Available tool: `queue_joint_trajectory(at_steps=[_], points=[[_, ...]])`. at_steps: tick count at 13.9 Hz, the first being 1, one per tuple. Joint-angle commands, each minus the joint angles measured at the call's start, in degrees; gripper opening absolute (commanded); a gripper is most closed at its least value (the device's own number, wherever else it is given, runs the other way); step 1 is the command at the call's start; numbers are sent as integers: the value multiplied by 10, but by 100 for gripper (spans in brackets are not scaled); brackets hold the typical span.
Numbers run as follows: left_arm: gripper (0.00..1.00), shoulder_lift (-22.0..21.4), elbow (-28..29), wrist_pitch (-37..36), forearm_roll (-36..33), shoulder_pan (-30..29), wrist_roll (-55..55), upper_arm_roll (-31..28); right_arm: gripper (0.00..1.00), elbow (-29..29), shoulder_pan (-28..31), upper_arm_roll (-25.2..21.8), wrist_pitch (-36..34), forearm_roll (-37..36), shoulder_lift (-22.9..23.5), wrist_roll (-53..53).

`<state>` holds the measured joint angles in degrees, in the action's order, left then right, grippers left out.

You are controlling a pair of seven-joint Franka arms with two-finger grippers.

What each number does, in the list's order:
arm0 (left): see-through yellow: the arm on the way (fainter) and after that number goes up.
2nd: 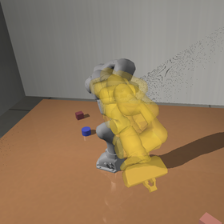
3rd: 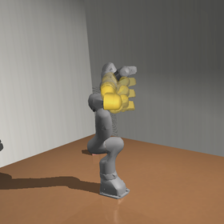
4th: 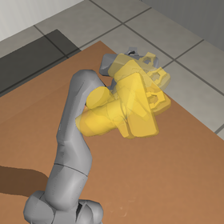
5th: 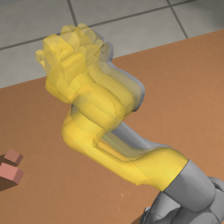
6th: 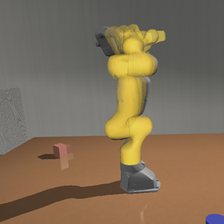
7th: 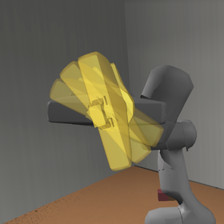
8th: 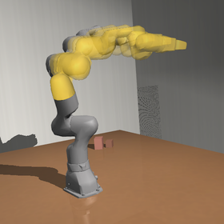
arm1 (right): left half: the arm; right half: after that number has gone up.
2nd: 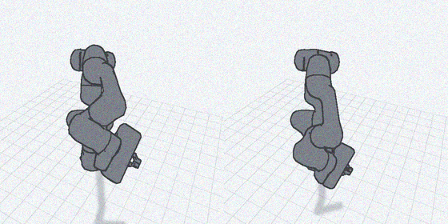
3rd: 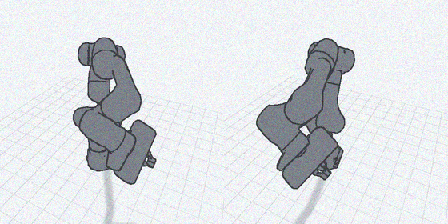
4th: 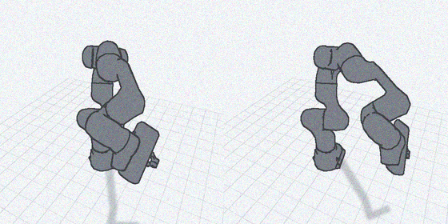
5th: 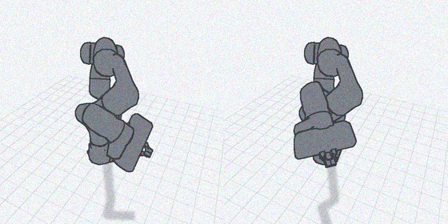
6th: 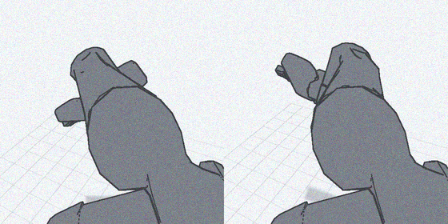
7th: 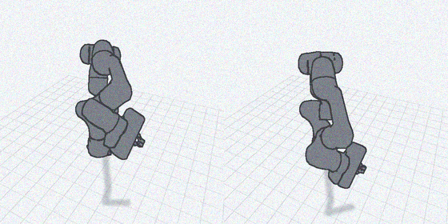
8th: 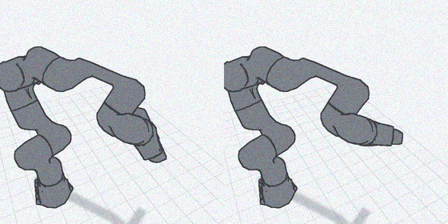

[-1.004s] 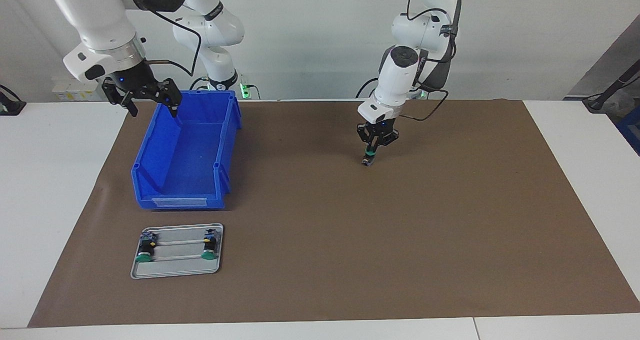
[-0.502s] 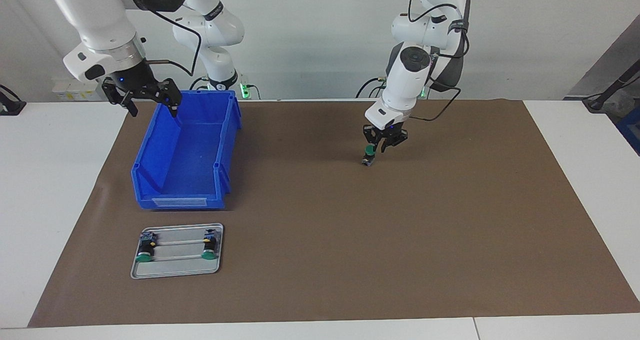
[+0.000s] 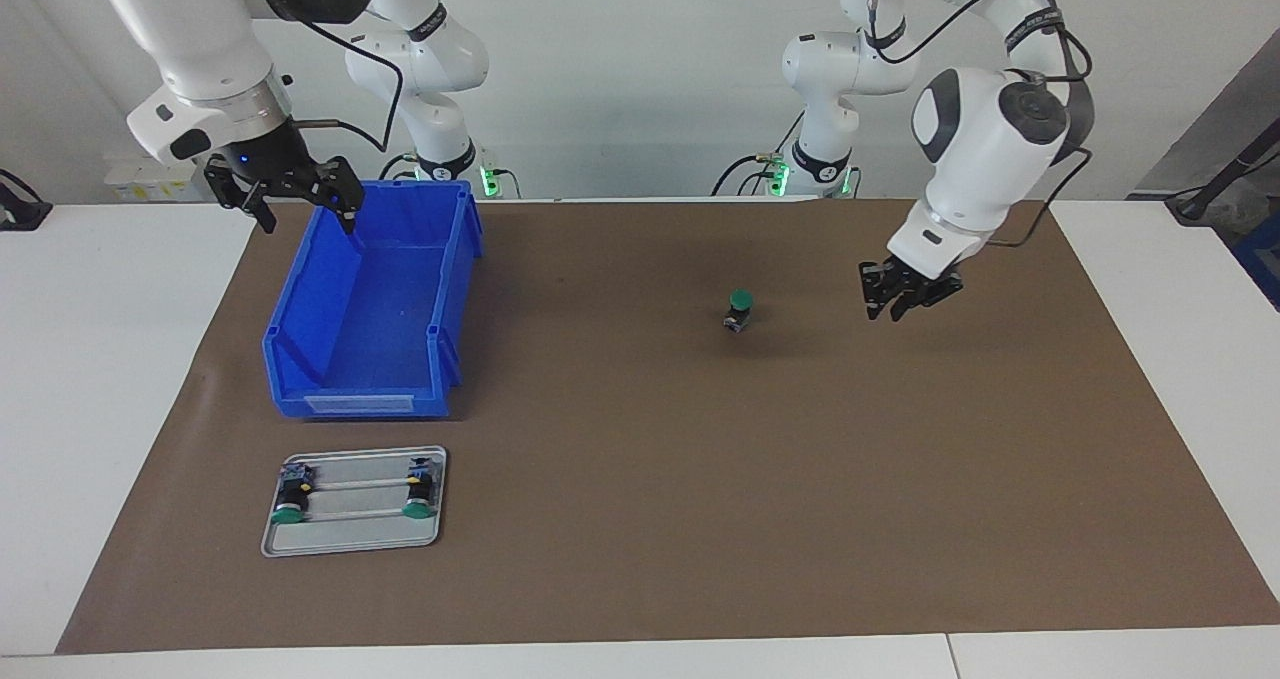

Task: Place and press button with both arms

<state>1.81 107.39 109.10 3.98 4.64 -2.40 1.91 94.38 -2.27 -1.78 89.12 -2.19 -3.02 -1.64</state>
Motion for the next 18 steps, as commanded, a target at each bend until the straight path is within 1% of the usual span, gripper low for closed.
queue_joint_trajectory(at_steps=[1, 2, 3, 5, 6, 7, 8, 9, 10, 12, 13, 14, 15, 16, 17, 18], points=[[47, 15, -73, -56, -31, -24, -23, 6, 100, 18, -16, 19, 19, 15, -14, -13], [51, 26, -108, -82, -33, -27, -23, 5, 100, 24, -49, 20, 43, 16, -13, -36], [52, 40, -148, -120, -35, -31, -23, 5, 100, 40, -81, 20, 58, 17, -14, -91], [54, 74, -233, -208, -36, -32, -23, 5, 100, 82, -142, 20, 124, 18, -19, -228], [56, 86, -271, -235, -36, -32, -23, 4, 100, 88, -168, 20, 141, 22, -16, -288], [58, 95, -291, -253, -37, -31, -23, 3, 100, 88, -195, 20, 149, 25, -2, -345], [59, 96, -297, -262, -55, -27, -23, 4, 100, 87, -226, 20, 164, 25, 13, -407], [60, 96, -302, -273, -80, -24, -23, 10, 100, 86, -257, 20, 194, 25, 32, -473], [61, 95, -305, -281, -86, -22, -23, 11, 100, 84, -283, 20, 217, 25, 52, -536], [64, 87, -293, -256, -82, -21, -23, 16, 100, 72, -336, 20, 264, 25, 99, -635], [71, 75, -263, -233, -78, -22, -25, 16, 100, 63, -357, 20, 291, 25, 124, -683], [86, 62, -234, -207, -76, -21, -25, 16, 100, 56, -373, 20, 320, 25, 144, -727], [95, 53, -214, -189, -76, -21, -23, 17, 100, 50, -383, 20, 336, 25, 159, -755], [98, 50, -206, -185, -74, -21, -23, 17, 100, 36, -395, 21, 344, 24, 181, -778], [99, 49, -205, -185, -64, -21, -23, 18, 100, 19, -411, 20, 351, 24, 210, -801], [100, 49, -205, -183, -45, -22, -23, 18, 100, 11, -424, 20, 360, 17, 230, -820]])
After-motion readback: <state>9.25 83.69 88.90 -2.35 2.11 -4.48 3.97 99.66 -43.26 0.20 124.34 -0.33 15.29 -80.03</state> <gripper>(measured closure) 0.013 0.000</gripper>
